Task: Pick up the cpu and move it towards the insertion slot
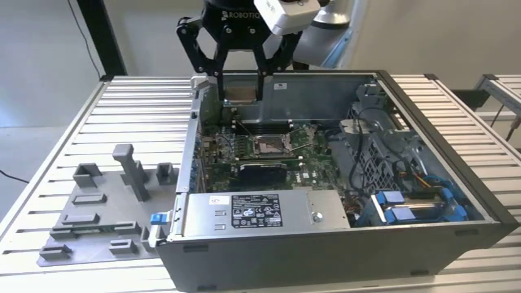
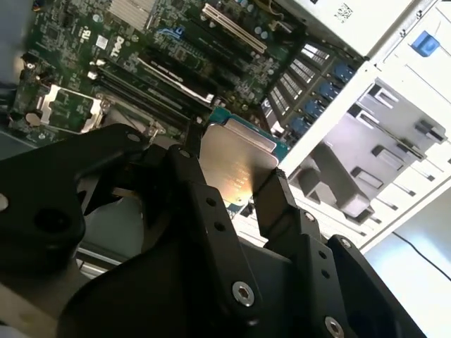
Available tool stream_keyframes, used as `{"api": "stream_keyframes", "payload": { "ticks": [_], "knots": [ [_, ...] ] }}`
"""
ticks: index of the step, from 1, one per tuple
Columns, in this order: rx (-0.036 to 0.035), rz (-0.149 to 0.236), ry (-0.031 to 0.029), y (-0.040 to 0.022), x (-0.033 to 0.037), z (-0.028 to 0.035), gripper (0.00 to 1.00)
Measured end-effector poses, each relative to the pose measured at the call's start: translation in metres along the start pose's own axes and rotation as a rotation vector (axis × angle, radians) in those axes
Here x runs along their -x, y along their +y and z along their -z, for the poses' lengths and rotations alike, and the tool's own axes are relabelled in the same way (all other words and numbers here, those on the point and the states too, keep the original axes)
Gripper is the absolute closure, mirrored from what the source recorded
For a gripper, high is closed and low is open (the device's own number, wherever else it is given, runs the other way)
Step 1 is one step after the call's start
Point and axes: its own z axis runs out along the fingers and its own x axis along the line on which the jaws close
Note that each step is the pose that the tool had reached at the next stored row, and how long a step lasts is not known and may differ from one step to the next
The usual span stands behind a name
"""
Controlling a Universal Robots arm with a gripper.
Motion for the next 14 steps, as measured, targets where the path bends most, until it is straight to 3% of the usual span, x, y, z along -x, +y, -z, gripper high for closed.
{"api": "stream_keyframes", "payload": {
  "ticks": [9,14],
  "knots": [
    [-0.0001,0.0,0.0,-0.0002,0.0206,-0.0001,1.0],
    [-0.0001,0.0,0.0,0.0,0.0384,-0.0003,1.0]
  ]
}}
